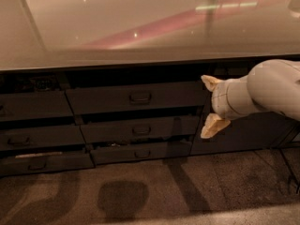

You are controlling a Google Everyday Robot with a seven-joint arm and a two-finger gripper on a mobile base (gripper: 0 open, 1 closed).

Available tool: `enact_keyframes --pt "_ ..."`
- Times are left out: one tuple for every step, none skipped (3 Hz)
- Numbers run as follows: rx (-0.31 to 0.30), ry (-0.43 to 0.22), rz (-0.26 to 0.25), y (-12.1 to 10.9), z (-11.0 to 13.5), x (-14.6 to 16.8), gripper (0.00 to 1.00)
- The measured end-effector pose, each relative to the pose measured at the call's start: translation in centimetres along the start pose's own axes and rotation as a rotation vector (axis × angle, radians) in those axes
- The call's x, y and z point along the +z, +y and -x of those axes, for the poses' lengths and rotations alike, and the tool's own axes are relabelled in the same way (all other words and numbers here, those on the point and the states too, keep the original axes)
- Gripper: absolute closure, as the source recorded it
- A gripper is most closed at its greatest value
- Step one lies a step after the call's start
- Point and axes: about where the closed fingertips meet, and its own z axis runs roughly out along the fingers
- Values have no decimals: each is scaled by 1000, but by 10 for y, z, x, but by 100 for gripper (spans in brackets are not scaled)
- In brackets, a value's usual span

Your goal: Open top drawer

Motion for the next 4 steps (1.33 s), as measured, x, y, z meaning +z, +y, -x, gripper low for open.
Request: enact_keyframes --pt "-48 -22 29 3 19 13 0" --pt "-178 6 -8 12 41 24 0" --pt "-264 41 -102 17 51 41 0" --pt "-262 66 -254 -23 44 38 0"
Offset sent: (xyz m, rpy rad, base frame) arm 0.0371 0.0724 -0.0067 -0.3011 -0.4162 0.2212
